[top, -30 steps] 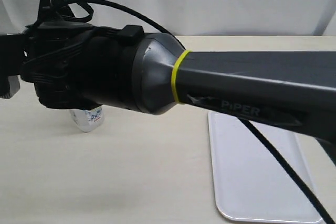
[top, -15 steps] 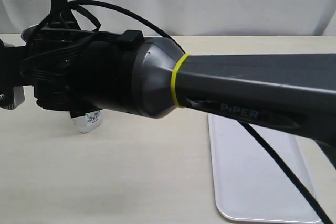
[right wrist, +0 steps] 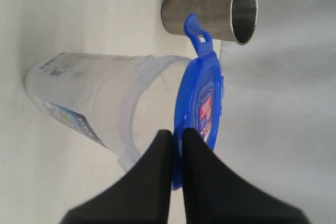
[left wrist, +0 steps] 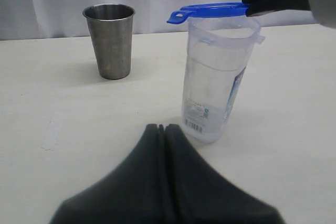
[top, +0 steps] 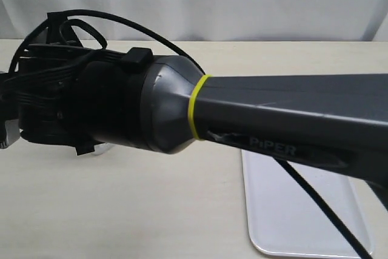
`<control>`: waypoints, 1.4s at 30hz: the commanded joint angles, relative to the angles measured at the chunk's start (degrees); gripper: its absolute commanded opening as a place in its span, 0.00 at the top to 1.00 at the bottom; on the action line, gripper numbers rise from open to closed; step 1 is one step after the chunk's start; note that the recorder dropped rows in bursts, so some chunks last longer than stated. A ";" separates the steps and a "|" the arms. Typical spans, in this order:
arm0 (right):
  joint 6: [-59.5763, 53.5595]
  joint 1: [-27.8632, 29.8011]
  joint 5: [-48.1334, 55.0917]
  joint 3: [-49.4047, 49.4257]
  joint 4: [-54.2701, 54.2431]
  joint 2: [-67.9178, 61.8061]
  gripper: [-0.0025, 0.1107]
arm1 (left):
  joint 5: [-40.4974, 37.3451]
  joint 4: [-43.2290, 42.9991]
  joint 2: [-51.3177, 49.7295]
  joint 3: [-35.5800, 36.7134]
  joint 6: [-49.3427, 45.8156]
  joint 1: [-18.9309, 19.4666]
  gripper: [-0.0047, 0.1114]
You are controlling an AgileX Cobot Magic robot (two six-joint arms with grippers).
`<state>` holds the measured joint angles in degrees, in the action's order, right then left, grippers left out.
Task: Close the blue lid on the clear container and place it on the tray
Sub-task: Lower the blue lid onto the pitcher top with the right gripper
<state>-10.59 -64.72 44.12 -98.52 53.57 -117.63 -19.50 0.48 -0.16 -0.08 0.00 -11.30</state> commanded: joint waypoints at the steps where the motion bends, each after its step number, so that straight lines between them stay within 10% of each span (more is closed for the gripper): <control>1: -0.64 0.34 0.07 0.33 -1.58 0.32 0.94 | 0.50 0.06 0.16 0.08 0.00 0.27 0.96; 42: -7.38 2.07 0.04 0.89 -6.64 0.32 0.94 | 0.50 0.06 0.16 0.08 0.00 0.27 0.96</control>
<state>-17.54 -62.69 43.63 -97.86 46.93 -117.63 -19.50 0.48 -0.16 -0.08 0.00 -11.30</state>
